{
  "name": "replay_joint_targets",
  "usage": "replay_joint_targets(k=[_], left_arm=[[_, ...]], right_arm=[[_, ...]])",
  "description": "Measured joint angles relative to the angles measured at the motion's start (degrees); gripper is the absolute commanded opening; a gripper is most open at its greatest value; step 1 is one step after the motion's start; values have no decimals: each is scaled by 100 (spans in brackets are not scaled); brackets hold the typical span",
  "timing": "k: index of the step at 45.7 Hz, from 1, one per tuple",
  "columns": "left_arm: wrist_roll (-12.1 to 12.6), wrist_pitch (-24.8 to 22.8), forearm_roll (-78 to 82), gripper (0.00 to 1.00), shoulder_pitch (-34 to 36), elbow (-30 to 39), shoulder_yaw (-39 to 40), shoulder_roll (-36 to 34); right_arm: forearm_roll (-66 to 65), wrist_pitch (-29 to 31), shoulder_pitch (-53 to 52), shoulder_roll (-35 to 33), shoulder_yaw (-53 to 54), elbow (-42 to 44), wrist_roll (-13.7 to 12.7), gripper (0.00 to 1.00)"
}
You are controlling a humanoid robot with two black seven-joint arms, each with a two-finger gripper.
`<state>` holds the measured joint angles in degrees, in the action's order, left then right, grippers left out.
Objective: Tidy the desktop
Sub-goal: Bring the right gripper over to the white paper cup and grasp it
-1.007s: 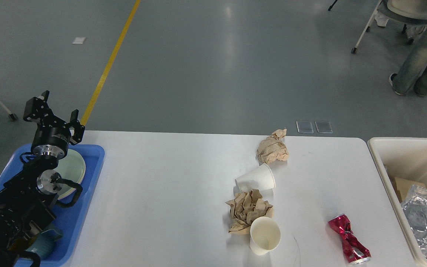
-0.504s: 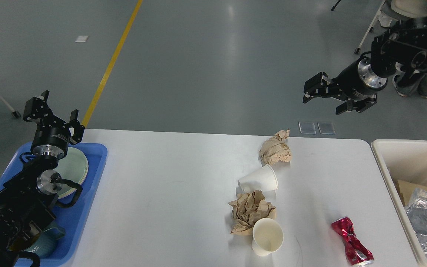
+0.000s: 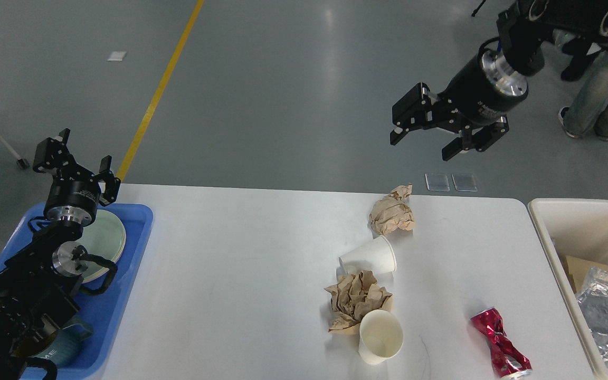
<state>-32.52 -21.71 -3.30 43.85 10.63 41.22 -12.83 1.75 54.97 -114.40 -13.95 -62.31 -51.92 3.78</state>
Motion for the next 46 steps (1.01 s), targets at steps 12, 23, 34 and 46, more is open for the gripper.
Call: replay_joint_targets(k=[12,23,34,46], left_arm=[[0,0,2,96,0,0,0,-1],[0,0,3,96,0,0,0,-1],[0,0,4,96,0,0,0,0],[0,0,3,96,0,0,0,0]], right_arm=[[1186,-762,1534,115,17,44,-34,99],[2575,-1751,2617,404,92,52,-44,94],[3312,-2767,3352,867,146,78,-59,93],[3785,-3937,3793,1007,150,343,-305,93]])
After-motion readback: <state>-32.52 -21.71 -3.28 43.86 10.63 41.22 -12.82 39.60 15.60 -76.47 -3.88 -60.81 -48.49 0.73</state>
